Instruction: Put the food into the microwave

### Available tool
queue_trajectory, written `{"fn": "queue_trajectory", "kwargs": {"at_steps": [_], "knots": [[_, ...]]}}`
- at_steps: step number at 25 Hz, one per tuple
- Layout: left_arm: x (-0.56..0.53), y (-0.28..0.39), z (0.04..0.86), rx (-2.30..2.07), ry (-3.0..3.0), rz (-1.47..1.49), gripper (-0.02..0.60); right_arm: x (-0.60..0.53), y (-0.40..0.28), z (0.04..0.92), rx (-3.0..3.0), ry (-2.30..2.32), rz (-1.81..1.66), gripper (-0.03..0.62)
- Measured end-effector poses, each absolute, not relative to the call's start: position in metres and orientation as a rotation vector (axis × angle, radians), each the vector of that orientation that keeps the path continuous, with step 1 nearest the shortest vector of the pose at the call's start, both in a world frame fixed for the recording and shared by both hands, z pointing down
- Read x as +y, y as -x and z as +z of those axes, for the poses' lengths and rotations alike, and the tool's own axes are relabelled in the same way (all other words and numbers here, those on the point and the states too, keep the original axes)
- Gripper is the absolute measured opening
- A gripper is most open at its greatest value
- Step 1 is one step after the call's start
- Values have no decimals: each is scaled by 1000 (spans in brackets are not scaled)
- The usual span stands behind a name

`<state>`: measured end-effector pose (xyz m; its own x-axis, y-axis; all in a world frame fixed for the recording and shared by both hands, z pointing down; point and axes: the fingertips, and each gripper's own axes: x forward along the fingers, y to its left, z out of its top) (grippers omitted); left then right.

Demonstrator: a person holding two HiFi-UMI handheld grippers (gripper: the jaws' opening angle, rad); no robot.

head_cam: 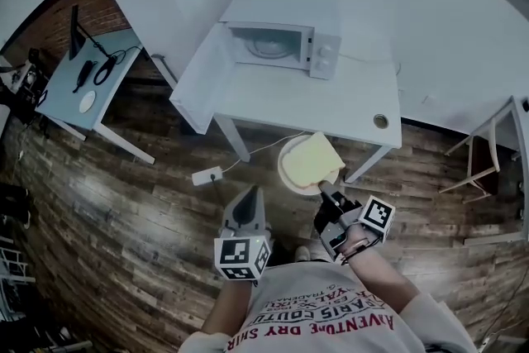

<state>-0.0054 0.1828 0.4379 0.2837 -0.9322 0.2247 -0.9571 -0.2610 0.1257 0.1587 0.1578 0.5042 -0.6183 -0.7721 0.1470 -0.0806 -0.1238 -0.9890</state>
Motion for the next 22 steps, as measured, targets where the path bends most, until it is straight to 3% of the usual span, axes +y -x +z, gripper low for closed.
{"fn": "queue_trajectory", "kwargs": {"at_steps": [22], "knots": [[-87, 87, 423, -1380, -2608, 210, 6, -64, -57, 500, 1435, 1120, -1659, 23]]}}
